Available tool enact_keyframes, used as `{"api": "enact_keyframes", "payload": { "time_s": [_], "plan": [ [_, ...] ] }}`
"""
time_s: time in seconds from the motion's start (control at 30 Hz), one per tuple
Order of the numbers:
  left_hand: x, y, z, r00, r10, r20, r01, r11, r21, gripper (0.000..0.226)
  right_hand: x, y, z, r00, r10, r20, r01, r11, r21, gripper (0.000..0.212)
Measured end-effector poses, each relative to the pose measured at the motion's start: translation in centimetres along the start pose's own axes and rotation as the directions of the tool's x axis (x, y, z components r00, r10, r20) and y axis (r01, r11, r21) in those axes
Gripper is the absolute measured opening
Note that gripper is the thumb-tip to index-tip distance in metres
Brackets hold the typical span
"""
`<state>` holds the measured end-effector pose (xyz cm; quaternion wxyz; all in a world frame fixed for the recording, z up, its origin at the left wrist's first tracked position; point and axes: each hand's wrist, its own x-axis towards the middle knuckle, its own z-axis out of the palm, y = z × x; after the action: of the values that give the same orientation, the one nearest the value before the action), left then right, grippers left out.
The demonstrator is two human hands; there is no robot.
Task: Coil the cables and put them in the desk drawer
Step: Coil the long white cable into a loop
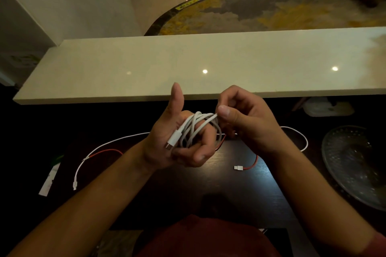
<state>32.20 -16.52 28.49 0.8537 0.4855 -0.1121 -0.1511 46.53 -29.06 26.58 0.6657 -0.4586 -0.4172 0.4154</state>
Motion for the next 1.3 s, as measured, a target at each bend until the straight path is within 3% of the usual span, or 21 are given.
{"api": "enact_keyframes", "payload": {
  "time_s": [0.23,0.47,0.6,0.73,0.9,0.97,1.17,1.3],
  "plan": [
    [0.8,-0.2,0.6,0.990,-0.006,0.144,0.030,0.986,-0.166,0.085,0.3,-0.6,-0.2,1.000,-0.007,-0.022,0.007,1.000,-0.003,0.003],
    [1.4,-0.1,0.4,0.975,-0.016,0.221,0.065,0.974,-0.216,0.086,-0.1,0.8,1.5,0.993,0.111,-0.047,-0.101,0.978,0.183,0.017],
    [1.5,-0.3,0.2,0.970,0.018,0.243,0.045,0.967,-0.250,0.085,-0.2,1.4,2.8,0.975,0.190,-0.113,-0.164,0.965,0.205,0.022],
    [1.2,-0.4,0.0,0.981,0.044,0.188,-0.001,0.974,-0.226,0.082,-0.4,1.5,2.9,0.974,0.139,-0.181,-0.128,0.989,0.068,0.020],
    [0.5,0.2,-0.1,0.990,0.140,0.029,-0.124,0.942,-0.312,0.081,-0.7,1.1,2.1,0.993,0.099,-0.064,-0.098,0.995,0.024,0.037],
    [0.6,0.4,-0.2,0.986,0.167,0.001,-0.159,0.936,-0.314,0.080,-0.7,1.0,1.9,0.997,0.075,-0.013,-0.075,0.997,-0.007,0.034],
    [0.8,-0.1,-0.3,0.984,0.180,-0.004,-0.173,0.940,-0.296,0.081,-0.5,0.1,1.7,0.999,0.044,-0.017,-0.046,0.970,-0.237,0.026],
    [0.7,-0.4,-0.7,0.987,0.157,0.036,-0.141,0.950,-0.279,0.088,-0.7,-0.2,1.8,1.000,-0.002,-0.026,-0.011,0.872,-0.489,0.021]
  ]
}}
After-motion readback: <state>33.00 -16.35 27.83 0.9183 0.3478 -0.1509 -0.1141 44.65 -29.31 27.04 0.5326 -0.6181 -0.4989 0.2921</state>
